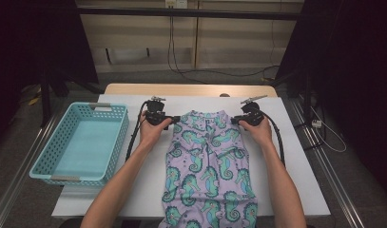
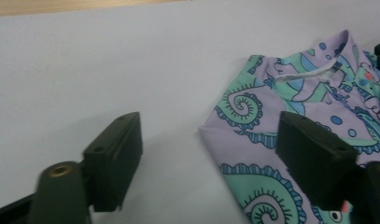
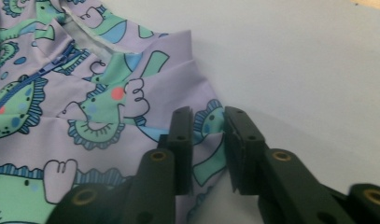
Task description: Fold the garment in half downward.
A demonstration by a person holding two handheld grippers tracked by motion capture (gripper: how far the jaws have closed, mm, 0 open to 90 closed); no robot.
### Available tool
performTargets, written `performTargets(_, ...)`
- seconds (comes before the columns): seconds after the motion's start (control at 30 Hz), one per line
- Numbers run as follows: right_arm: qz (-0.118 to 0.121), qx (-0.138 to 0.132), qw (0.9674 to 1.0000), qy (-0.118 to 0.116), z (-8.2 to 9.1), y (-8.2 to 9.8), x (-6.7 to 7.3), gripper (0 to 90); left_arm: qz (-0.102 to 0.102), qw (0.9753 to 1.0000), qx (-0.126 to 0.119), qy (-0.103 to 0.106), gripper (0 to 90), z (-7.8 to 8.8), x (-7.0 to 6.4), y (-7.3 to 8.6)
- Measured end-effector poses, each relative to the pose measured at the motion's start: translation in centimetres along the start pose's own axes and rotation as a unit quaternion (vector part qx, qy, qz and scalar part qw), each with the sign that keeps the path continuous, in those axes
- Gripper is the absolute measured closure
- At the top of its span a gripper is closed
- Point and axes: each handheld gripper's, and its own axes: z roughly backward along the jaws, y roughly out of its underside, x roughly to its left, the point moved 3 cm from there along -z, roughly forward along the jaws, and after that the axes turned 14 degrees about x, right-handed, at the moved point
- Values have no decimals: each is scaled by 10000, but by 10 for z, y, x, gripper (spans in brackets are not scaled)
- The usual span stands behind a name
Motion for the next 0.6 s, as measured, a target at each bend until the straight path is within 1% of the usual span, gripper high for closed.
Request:
performTargets(0.07, -20, -10, 10000, 3, 0, 0, 1, 764, 84, 9999, 14, 121, 297, -2, -1, 0)
performTargets(0.1, -3, -21, 10000, 23, 0, 0, 1, 766, 47, 9998, 40, 167, 328, -4, -4, 0)
performTargets(0.13, -26, -34, 10000, 18, 0, 0, 1, 771, -12, 9999, 106, 133, 367, -6, -5, 1)
performTargets(0.17, -26, -45, 10000, 19, 0, 0, 0, 789, -52, 9999, 125, 55, 377, -8, -6, 1)
performTargets(0.2, -50, -66, 10000, -13, -1, 0, 0, 801, -103, 9998, 158, 86, 413, -9, -6, 1)
performTargets(0.23, -63, -85, 9999, -32, -1, 0, -1, 808, -108, 9997, 174, 100, 452, -11, -7, 1)
performTargets(0.27, -77, -96, 9999, -36, -1, 0, -1, 810, -136, 9997, 182, 52, 465, -12, -8, 1)
performTargets(0.3, -82, -100, 9999, -39, -1, 0, -1, 814, -197, 9996, 193, -10, 484, -12, -8, 0)
performTargets(0.33, -74, -104, 9999, -56, -1, 0, -1, 827, -245, 9995, 191, -10, 518, -13, -9, 0)
performTargets(0.37, -69, -104, 9999, -66, -1, 0, 0, 835, -346, 9992, 189, -5, 530, -14, -10, 1)
performTargets(0.43, -49, -109, 9999, -83, -2, 0, 0, 846, -476, 9986, 173, -122, 542, -15, -14, 1)
performTargets(0.47, -51, -110, 9999, -89, -2, 0, 0, 846, -542, 9983, 198, -77, 569, -16, -15, 2)
performTargets(0.53, -74, -117, 9999, -87, -2, 0, 0, 847, -591, 9979, 199, -173, 592, -16, -17, 1)
performTargets(0.57, -81, -118, 9999, -87, -2, 1, 0, 847, -632, 9976, 192, -185, 621, -17, -17, 1)
performTargets(0.6, -87, -119, 9998, -97, -2, 0, 1, 861, -605, 9978, 192, -171, 634, -17, -17, 2)
